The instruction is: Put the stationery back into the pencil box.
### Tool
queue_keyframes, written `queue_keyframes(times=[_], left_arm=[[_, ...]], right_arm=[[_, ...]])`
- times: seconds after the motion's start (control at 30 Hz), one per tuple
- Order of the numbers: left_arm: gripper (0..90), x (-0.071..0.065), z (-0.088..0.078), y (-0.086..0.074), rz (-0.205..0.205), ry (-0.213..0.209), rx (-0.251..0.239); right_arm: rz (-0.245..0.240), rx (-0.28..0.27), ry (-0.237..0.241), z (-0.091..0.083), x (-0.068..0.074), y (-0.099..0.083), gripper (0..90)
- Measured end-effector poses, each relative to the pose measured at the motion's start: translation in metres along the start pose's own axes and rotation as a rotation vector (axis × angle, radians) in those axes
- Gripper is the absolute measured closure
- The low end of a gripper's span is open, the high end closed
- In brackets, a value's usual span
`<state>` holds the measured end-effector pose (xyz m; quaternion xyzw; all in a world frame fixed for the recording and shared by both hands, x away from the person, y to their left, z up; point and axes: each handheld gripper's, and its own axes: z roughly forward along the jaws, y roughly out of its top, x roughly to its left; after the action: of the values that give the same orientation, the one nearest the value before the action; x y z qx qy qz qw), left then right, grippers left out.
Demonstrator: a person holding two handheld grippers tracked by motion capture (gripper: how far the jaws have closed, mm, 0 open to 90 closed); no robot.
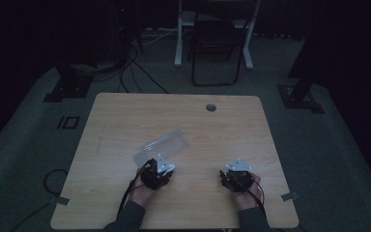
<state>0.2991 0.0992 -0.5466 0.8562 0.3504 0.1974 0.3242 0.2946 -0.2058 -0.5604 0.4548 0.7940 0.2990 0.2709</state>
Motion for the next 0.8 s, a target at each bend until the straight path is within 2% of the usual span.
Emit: queue_keyframes(times=[0.23, 0.33, 0.57, 0.8], left_arm=[[70.4, -0.001, -0.004, 0.002, 0.002, -0.01, -0.012], [70.4, -0.003, -0.008, 0.005, 0.018, -0.012, -0.019], [70.4, -0.005, -0.014, 0.01, 0.018, -0.019, -0.036], [70.4, -0.007, -0.019, 0.014, 0.035, -0.022, -0.046]], right_arm=[[0.001, 0.0, 0.0, 0.0, 0.0, 0.0, 47.3], [0.001, -0.001, 0.0, 0.0, 0.0, 0.0, 47.3], [0.0, 0.0, 0.0, 0.0, 0.0, 0.0, 47.3], [0.0, -0.001, -0.001, 0.0, 0.0, 0.0, 47.3]])
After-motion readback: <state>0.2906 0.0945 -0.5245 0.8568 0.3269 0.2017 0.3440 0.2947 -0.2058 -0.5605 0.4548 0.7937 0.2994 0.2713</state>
